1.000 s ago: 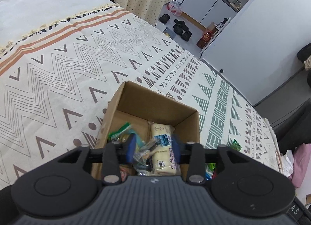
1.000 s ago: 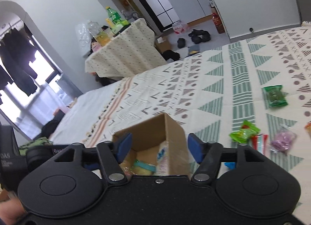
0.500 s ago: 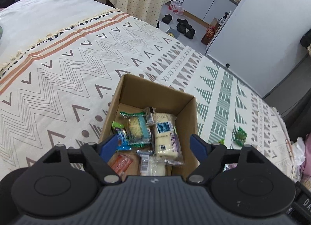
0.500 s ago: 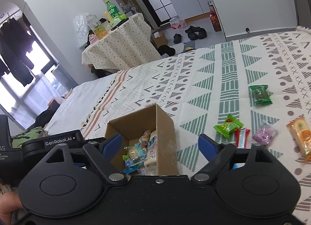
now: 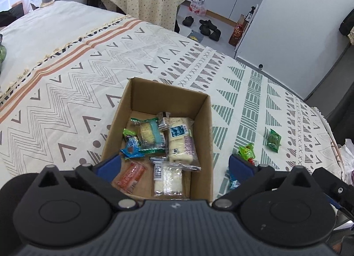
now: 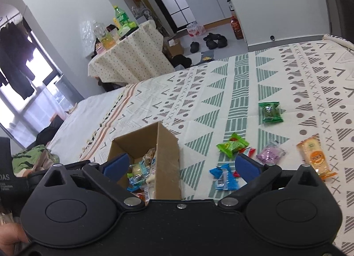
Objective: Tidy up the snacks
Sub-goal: 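Move both tools back over the remaining snack pile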
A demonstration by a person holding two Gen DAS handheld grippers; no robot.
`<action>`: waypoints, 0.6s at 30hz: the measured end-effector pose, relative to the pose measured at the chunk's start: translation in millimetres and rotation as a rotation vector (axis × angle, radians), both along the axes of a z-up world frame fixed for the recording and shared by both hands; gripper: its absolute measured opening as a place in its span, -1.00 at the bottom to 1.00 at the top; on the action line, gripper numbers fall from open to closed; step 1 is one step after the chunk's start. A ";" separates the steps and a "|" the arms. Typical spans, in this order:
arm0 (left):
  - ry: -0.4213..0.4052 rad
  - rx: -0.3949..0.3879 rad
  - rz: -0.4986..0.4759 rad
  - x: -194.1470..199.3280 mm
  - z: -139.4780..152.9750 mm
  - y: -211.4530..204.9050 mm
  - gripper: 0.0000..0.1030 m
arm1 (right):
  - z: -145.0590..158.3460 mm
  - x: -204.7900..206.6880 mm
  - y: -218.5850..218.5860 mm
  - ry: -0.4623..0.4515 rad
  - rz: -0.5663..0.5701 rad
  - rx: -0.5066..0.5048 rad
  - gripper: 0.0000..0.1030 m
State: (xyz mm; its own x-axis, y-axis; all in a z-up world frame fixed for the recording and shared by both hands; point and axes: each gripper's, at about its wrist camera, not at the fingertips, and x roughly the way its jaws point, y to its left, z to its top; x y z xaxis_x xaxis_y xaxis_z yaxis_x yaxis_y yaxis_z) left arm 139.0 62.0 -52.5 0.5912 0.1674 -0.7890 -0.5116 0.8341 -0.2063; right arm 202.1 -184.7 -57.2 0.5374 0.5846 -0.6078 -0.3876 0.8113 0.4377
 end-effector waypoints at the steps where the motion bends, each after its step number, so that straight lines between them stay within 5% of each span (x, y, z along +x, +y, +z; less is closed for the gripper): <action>1: -0.002 0.001 -0.002 -0.1 0.9 -3.5 1.00 | 0.5 -0.3 -3.8 -0.005 -0.008 -0.003 1.00; 18: -0.040 0.060 -0.094 7.0 16.0 -67.5 1.00 | 9.1 -3.4 -61.3 -0.055 -0.058 0.013 1.00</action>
